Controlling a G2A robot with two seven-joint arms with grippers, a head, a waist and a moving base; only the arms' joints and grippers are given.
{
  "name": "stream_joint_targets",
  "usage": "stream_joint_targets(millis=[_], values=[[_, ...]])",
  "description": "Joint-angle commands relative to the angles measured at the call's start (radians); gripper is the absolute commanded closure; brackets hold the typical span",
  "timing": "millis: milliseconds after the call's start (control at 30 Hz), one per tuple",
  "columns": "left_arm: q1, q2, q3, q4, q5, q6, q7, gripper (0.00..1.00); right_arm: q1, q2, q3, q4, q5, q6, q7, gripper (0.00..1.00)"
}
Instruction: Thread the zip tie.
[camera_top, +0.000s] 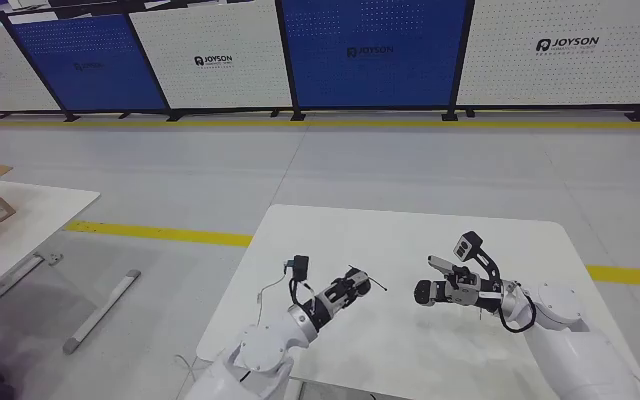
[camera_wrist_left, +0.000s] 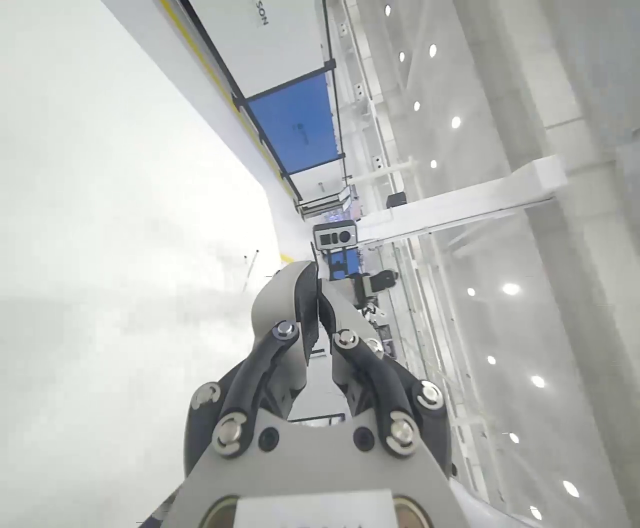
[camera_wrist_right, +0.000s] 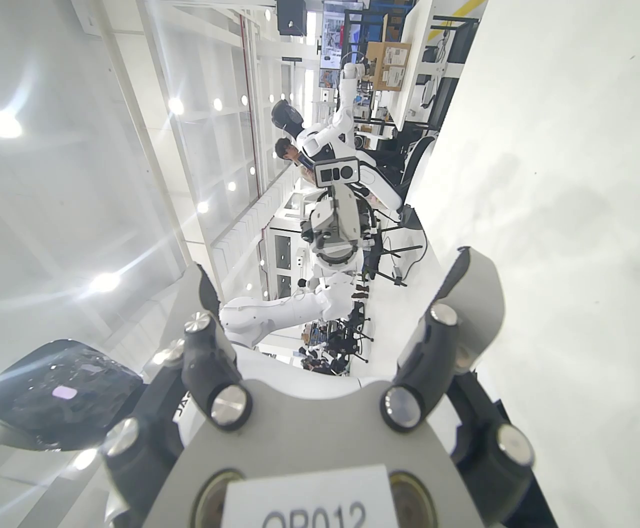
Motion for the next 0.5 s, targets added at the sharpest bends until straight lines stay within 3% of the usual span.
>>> stream_joint_targets(millis=[0, 333, 467], values=[[-0.003, 0.004, 0.005, 0.004, 0.101, 0.017, 0.007, 1.00, 0.000, 0.000, 0.000, 0.000, 0.000, 0.000, 0.000, 0.00], [-0.002, 0.004, 0.007, 0.003, 0.095, 0.016, 0.006, 1.00, 0.000, 0.000, 0.000, 0.000, 0.000, 0.000, 0.000, 0.00], [-0.008, -0.004, -0.001, -0.024, -0.041, -0.045, 0.011, 1.00, 0.000, 0.000, 0.000, 0.000, 0.000, 0.000, 0.000, 0.00]])
